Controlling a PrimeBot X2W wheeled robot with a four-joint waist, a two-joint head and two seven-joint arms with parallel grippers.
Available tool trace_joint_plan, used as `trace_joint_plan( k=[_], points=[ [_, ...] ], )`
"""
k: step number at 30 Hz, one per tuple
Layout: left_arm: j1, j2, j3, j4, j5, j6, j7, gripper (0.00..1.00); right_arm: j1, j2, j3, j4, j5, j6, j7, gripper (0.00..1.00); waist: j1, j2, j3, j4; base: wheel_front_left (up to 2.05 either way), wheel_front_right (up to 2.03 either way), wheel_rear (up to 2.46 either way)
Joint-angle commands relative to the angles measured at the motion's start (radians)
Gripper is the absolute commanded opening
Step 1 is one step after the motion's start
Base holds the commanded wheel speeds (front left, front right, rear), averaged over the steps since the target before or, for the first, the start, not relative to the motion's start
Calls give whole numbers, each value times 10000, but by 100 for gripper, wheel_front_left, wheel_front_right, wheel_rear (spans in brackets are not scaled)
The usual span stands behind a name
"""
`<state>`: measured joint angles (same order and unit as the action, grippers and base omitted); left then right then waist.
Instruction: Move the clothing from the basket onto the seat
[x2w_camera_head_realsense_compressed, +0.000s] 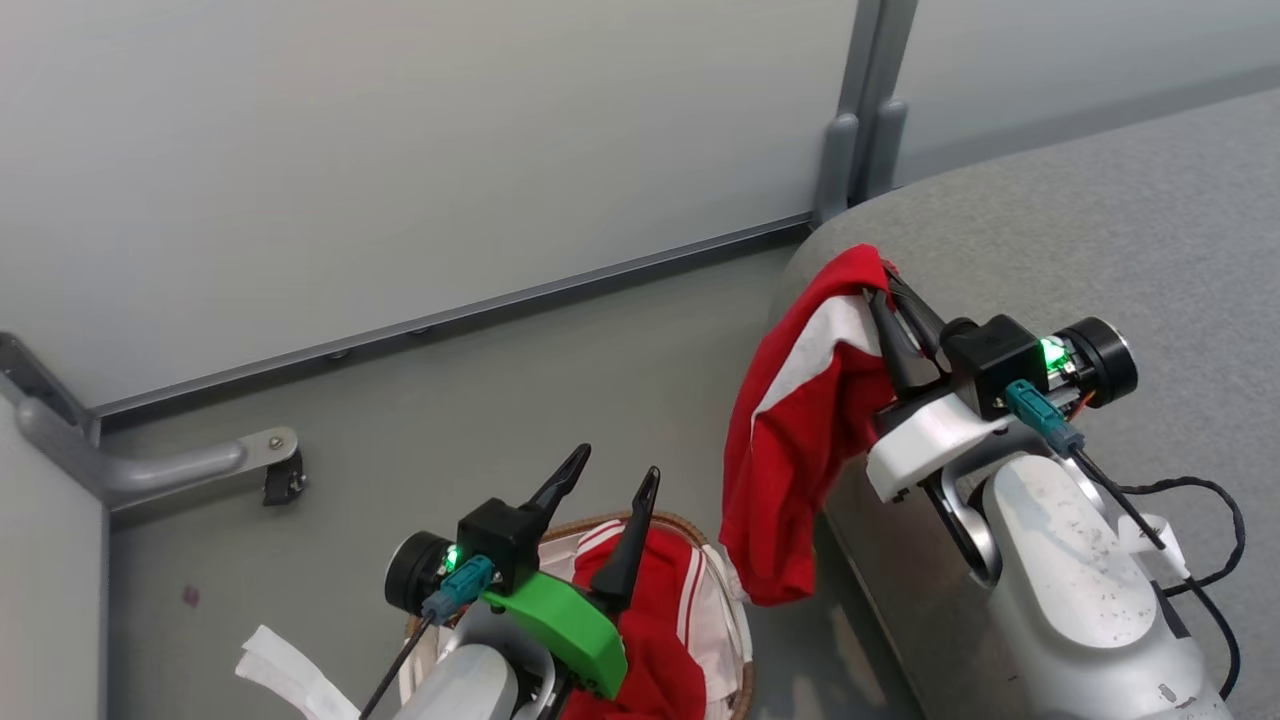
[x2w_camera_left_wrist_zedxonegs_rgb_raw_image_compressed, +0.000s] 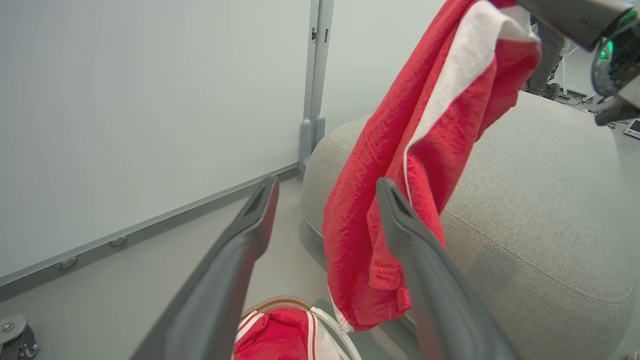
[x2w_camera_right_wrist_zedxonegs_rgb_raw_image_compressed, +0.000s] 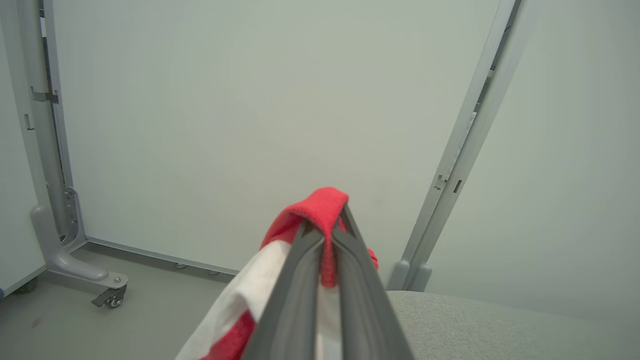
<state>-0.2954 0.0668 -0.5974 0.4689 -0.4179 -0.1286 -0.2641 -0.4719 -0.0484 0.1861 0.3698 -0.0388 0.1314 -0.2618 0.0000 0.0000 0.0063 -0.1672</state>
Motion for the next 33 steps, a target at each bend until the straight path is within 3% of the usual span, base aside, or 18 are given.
trace_joint_plan(
  k=[1, 9, 15, 24, 33],
  points=[
    [147, -30, -30, -36, 116, -28, -3, 100, -23, -44, -130, -46, -108, -12, -49, 0, 0, 0, 175, -806, 0, 0, 0],
    [-165, -89, -271, -242, 225, -30, -5, 100, -171, -196, -997, -191, -257, -13, -49, 0, 0, 0, 637, -1820, 0, 0, 0],
    [-425, -92, -403, -379, 356, -31, -3, 100, -876, -395, -1685, -414, -326, -13, -49, 0, 0, 0, 1203, -1897, 0, 0, 0],
    [-1435, 184, -746, -682, 508, -30, -5, 100, -4039, -1722, -2144, -211, -581, -13, -49, 0, 0, 0, 2999, -1185, 0, 0, 0],
    [-2458, 495, -804, -923, 825, -30, -4, 100, -6806, -3222, -2744, 1023, -657, -12, -48, 0, 0, 0, 4948, -401, 0, 0, 0]
  ],
)
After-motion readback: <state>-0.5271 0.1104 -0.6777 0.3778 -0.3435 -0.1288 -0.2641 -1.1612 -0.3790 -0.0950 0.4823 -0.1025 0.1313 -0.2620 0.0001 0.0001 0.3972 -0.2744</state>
